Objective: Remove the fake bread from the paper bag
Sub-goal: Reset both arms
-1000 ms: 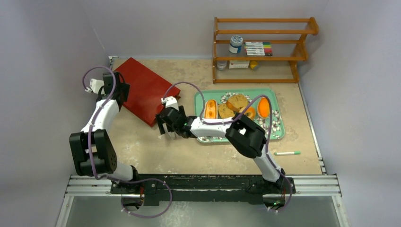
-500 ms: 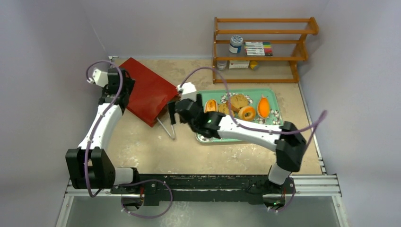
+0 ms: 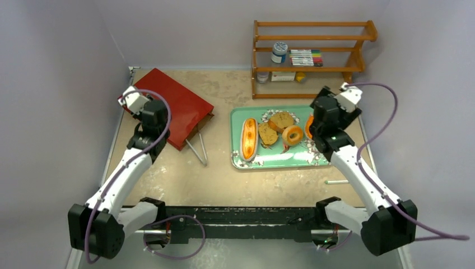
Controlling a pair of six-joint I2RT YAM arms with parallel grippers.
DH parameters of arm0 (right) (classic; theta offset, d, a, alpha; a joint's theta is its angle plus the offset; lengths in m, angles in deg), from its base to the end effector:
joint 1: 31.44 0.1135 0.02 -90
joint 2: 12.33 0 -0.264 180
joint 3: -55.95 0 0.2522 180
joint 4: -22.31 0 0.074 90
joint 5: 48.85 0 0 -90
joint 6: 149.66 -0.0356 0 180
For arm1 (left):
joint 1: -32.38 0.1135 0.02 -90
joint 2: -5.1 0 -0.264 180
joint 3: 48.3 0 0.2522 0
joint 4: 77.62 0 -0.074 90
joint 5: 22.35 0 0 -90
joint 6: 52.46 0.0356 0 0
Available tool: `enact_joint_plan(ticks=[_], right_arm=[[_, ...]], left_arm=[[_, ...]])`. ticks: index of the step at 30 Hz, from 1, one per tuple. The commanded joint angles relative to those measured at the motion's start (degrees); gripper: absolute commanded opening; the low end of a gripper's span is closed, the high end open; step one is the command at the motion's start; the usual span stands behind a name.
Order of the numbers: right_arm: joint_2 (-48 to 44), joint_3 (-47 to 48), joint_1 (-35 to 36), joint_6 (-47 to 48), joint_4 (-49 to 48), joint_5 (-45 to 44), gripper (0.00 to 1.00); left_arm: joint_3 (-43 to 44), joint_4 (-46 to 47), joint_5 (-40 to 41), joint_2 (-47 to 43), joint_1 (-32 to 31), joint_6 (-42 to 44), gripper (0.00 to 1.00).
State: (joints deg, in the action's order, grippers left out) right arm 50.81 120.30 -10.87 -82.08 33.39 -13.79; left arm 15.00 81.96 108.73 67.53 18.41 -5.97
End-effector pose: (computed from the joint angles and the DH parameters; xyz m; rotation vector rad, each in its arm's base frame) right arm 0.2405 0.0591 0.3382 0.6964 1.5250 -0.2697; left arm 0.2434 -0.0364 0.3176 -0.9015 1.5877 -0.0194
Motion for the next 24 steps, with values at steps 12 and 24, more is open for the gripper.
enact_joint_plan(ticks=[12,24], right_arm=[[7.9,2.6,-17.0,-26.3,23.7,-6.5,1.0],[15.7,9.6,-17.0,-44.2,43.0,-10.9,1.0]], left_arm=[[-18.8,25.8,6.9,-2.6,-2.2,24.3,0.38],[-17.6,30.4,8.2,1.0,-2.2,27.0,0.38]])
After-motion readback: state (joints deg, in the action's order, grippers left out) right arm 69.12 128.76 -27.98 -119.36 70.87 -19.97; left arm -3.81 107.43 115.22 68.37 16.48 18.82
